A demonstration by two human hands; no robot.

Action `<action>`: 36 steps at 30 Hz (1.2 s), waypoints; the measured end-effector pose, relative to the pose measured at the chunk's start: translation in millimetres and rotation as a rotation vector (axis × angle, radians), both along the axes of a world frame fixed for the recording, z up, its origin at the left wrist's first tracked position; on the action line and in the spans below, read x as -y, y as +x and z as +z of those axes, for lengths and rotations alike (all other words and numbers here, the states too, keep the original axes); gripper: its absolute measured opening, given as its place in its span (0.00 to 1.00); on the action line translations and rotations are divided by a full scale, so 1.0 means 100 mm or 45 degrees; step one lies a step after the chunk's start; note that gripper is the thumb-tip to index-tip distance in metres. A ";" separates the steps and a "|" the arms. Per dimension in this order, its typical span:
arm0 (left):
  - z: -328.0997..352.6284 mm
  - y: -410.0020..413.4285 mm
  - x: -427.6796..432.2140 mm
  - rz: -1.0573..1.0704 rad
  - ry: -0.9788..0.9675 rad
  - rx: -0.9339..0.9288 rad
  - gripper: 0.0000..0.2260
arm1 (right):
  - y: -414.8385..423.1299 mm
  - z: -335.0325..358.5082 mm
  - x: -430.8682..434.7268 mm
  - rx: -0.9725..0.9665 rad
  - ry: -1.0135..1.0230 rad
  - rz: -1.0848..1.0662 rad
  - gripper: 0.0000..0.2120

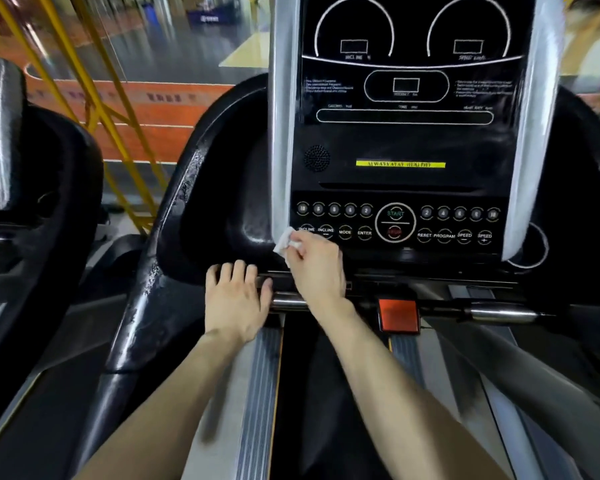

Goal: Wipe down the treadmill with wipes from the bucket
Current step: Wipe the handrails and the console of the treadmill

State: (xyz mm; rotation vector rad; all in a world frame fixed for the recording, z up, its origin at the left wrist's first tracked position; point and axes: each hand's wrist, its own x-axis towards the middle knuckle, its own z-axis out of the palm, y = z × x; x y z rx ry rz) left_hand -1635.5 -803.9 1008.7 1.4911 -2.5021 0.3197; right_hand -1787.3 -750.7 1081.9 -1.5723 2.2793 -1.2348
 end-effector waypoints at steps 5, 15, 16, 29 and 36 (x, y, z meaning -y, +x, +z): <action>0.02 -0.06 0.00 0.028 0.059 0.024 0.24 | -0.20 0.35 0.36 -0.169 -0.193 -0.100 0.06; 0.01 -0.07 0.01 0.013 0.116 0.001 0.24 | -0.07 0.14 0.28 -0.248 -0.167 0.056 0.10; 0.02 -0.07 0.00 0.014 0.113 0.000 0.23 | -0.10 0.34 0.45 -0.226 -0.234 0.032 0.11; 0.06 -0.05 -0.04 -0.032 0.149 0.013 0.25 | -0.04 0.63 0.60 -0.522 -0.177 0.115 0.10; 0.46 0.12 0.40 -0.186 0.207 -0.045 0.21 | -0.25 1.57 1.27 -0.725 -0.088 0.045 0.09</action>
